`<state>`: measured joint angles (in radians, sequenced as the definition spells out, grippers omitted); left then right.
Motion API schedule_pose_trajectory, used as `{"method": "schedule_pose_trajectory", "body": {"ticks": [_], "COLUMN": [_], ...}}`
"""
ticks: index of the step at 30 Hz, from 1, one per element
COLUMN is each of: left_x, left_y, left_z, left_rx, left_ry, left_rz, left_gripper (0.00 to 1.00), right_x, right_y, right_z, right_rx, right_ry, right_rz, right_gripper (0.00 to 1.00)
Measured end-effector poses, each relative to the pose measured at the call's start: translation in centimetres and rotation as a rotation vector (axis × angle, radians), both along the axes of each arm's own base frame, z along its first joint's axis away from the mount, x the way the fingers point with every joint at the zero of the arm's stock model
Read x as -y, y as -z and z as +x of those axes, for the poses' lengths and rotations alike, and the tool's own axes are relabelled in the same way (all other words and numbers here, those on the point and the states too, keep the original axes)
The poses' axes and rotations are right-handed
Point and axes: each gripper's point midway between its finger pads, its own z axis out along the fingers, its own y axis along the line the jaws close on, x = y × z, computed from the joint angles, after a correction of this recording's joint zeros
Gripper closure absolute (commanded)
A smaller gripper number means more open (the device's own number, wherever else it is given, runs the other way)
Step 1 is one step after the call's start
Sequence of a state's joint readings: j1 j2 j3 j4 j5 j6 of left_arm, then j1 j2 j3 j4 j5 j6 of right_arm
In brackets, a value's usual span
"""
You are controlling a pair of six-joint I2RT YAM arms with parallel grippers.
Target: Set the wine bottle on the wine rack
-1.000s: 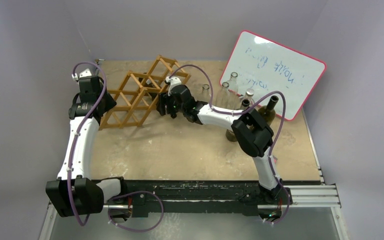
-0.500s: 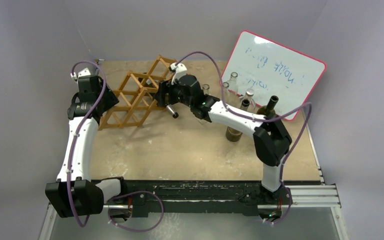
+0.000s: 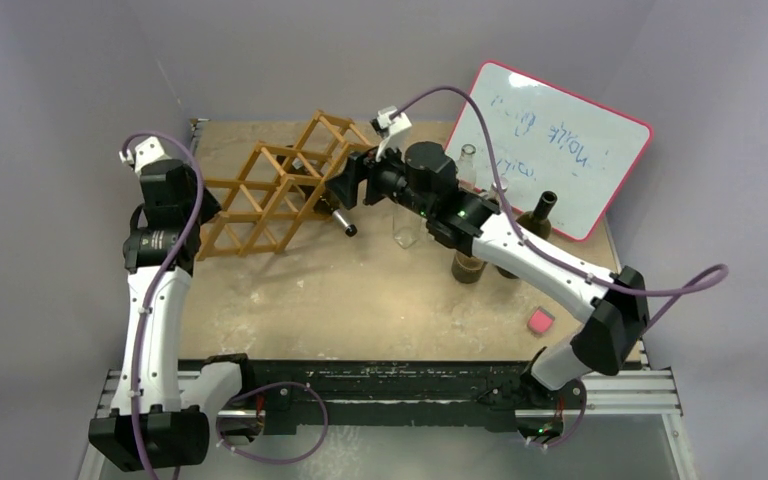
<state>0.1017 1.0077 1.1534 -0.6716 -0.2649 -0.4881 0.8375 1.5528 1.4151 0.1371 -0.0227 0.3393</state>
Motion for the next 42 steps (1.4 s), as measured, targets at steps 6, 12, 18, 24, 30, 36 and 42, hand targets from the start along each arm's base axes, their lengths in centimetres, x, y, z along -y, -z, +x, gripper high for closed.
{"method": "schedule_pose_trajectory", "body": {"ticks": [6, 12, 18, 24, 30, 36, 42], "left_x": [0.0, 0.6, 0.8, 1.7, 2.8, 3.2, 3.0], "left_y": [2.0, 2.9, 2.8, 2.8, 2.7, 2.6, 2.8], "left_z": [0.4, 1.7, 2.2, 3.2, 4.4, 5.0, 4.8], "left_rx": [-0.044, -0.054, -0.041, -0.012, 0.036, 0.077, 0.063], "left_ry": [0.001, 0.026, 0.03, 0.041, 0.036, 0.018, 0.009], "left_rz": [-0.006, -0.03, -0.05, -0.116, -0.217, -0.279, -0.264], "left_gripper": [0.72, 0.98, 1.0, 1.0, 1.0, 0.75, 0.55], "right_x": [1.8, 2.5, 3.1, 4.7, 7.3, 9.6, 11.1], "right_y": [-0.2, 0.9, 0.9, 1.6, 2.0, 2.0, 3.1], "right_z": [-1.7, -2.4, -2.5, -1.5, -0.2, 0.5, 1.1], "right_rx": [-0.008, -0.035, -0.038, -0.057, -0.071, -0.07, -0.095], "right_ry": [-0.003, -0.002, 0.015, 0.121, 0.276, 0.392, 0.46], "right_rz": [-0.001, -0.021, -0.028, -0.066, -0.132, -0.173, -0.223], "right_gripper": [0.26, 0.26, 0.27, 0.27, 0.27, 0.27, 0.27]}}
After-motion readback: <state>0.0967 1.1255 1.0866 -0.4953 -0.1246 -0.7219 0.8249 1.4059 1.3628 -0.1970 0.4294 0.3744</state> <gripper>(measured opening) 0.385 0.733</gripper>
